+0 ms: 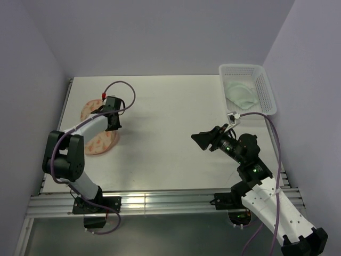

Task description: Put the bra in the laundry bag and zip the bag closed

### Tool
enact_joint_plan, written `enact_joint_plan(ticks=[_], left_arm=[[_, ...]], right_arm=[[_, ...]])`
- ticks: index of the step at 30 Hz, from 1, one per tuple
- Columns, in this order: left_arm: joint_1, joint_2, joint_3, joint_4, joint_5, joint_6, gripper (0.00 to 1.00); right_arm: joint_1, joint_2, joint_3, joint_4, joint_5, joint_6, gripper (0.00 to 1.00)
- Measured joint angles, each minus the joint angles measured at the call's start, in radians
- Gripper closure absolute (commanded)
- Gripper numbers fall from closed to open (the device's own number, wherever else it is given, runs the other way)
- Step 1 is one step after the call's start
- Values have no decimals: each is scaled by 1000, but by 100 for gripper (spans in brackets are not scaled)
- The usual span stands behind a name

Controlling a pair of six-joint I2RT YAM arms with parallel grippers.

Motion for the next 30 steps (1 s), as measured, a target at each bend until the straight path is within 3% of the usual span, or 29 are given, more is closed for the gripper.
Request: enact_joint_plan(ticks=[6, 17, 23, 30], left_arm=[[-159, 13, 45, 14, 72, -51, 100], [-477, 352, 390, 49, 123, -128, 100], [-541, 378, 460, 98, 177, -190, 100], [-529, 265, 359, 200, 224, -319, 100]], right_arm=[[1, 12, -2, 5, 2, 13, 30], [5, -16, -3, -2, 61, 12, 30], [5, -63, -2, -41, 103, -10, 39], [5, -66, -2, -100, 116, -41, 43]])
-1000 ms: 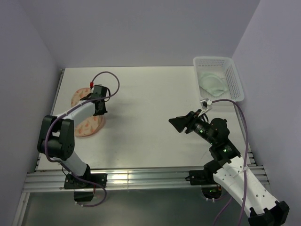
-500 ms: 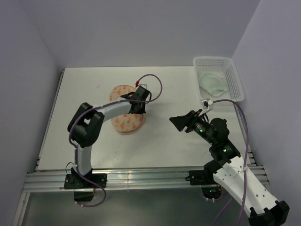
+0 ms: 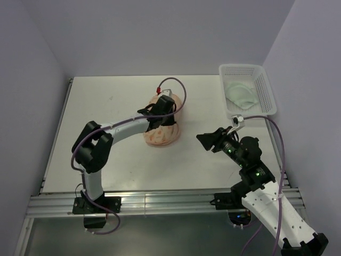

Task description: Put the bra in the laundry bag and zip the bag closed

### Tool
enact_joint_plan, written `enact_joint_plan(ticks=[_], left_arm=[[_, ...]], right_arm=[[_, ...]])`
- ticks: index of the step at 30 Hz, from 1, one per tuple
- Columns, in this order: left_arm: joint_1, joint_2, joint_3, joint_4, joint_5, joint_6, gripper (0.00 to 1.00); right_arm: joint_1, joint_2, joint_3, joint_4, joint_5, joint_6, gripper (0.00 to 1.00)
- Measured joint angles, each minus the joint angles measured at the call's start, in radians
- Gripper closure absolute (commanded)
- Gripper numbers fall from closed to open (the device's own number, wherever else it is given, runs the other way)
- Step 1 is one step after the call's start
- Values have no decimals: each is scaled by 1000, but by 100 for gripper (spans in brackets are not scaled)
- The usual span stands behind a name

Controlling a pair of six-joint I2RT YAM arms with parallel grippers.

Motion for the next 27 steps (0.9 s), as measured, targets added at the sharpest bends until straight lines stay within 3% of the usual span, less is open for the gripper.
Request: enact_joint_plan(ticks=[9, 14, 23, 27], left_arm=[[83, -404, -306, 234, 46, -150, 100], [164, -569, -440, 243, 38, -156, 100], [245, -662, -620, 182, -17, -109, 99], [281, -670, -690, 166, -40, -96, 87]], right_arm=[[0, 112, 0, -8, 24, -17, 42], [0, 235, 0, 11, 80, -14, 42], [0, 435, 0, 76, 174, -6, 43], [0, 470, 0, 106, 181, 5, 47]])
